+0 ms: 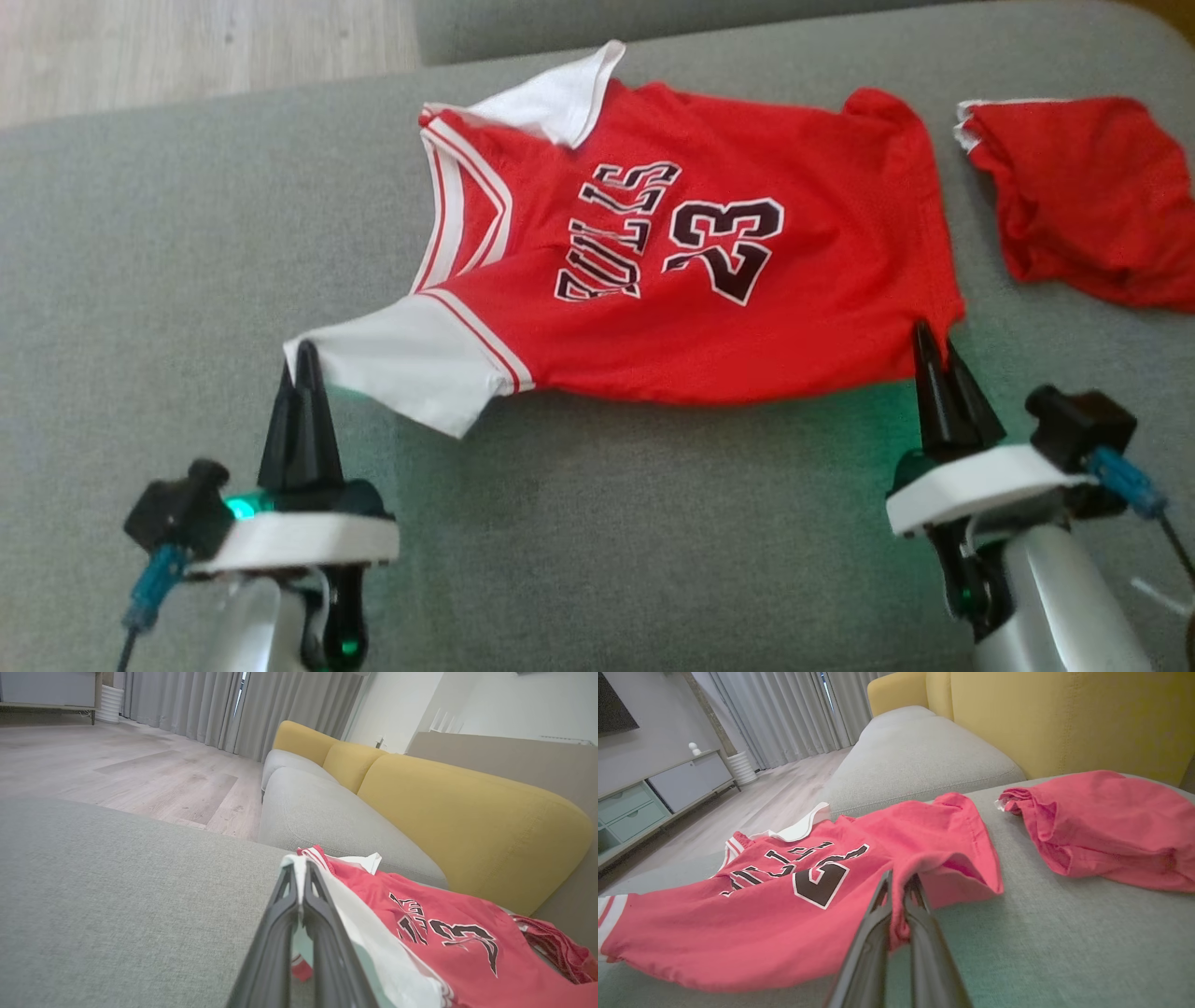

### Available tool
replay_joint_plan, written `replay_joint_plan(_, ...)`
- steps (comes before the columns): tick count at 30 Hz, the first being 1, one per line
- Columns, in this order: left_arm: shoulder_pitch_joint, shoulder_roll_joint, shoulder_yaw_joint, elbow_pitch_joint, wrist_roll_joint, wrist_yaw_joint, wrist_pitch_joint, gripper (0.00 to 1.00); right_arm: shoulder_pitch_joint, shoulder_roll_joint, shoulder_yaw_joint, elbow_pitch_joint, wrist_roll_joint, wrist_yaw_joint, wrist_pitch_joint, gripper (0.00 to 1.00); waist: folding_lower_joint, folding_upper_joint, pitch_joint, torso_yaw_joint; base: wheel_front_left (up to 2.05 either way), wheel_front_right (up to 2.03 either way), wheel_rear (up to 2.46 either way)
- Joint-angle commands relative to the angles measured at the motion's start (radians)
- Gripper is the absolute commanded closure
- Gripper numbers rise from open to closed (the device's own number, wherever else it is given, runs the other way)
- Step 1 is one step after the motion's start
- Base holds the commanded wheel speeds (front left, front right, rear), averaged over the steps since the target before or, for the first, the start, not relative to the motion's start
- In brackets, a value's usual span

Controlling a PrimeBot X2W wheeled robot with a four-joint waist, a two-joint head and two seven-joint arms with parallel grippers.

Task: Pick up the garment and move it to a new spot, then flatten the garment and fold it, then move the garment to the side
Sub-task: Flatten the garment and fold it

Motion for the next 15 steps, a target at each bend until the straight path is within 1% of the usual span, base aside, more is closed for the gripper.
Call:
replay_joint_plan(1, -0.071, 0.005, 0.028, -0.024, -0.024, -0.007, -0.008, 1.0, -0.05, -0.002, 0.021, -0.047, -0.012, -0.001, 0.013, 1.0, 0.0, 0.0, 0.024, 0.005, 0.0, 0.0, 0.0)
replay_joint_plan(3, -0.129, 0.019, 0.013, -0.015, -0.031, -0.012, 0.01, 1.0, -0.096, -0.002, 0.021, -0.066, -0.044, -0.001, 0.042, 1.0, 0.0, 0.0, 0.049, 0.007, 0.0, 0.0, 0.0)
replay_joint_plan(5, -0.212, 0.041, 0.002, 0.001, -0.041, -0.016, 0.055, 1.0, -0.167, -0.002, 0.016, -0.078, -0.07, -0.001, 0.084, 1.0, 0.0, 0.0, 0.08, 0.009, 0.0, 0.0, 0.0)
replay_joint_plan(7, -0.324, 0.068, -0.003, 0.018, -0.055, -0.019, 0.109, 1.0, -0.264, -0.01, 0.017, -0.081, -0.095, -0.001, 0.141, 1.0, 0.0, 0.0, 0.118, 0.011, 0.0, 0.0, 0.0)
replay_joint_plan(9, -0.463, 0.088, -0.002, 0.046, -0.085, -0.021, 0.177, 1.0, -0.385, -0.018, 0.01, -0.072, -0.095, -0.001, 0.201, 1.0, 0.0, 0.0, 0.161, 0.016, 0.0, 0.0, 0.0)
replay_joint_plan(12, -0.697, 0.136, -0.018, 0.114, -0.095, -0.023, 0.277, 1.0, -0.6, -0.027, 0.01, -0.022, -0.076, -0.001, 0.287, 1.0, 0.0, 0.0, 0.229, 0.012, 0.0, 0.0, 0.0)
replay_joint_plan(15, -0.932, 0.175, -0.008, 0.221, -0.109, -0.023, 0.352, 1.0, -0.837, -0.032, 0.026, 0.093, -0.06, -0.001, 0.331, 1.0, 0.0, 0.0, 0.288, -0.008, 0.0, 0.0, 0.0)
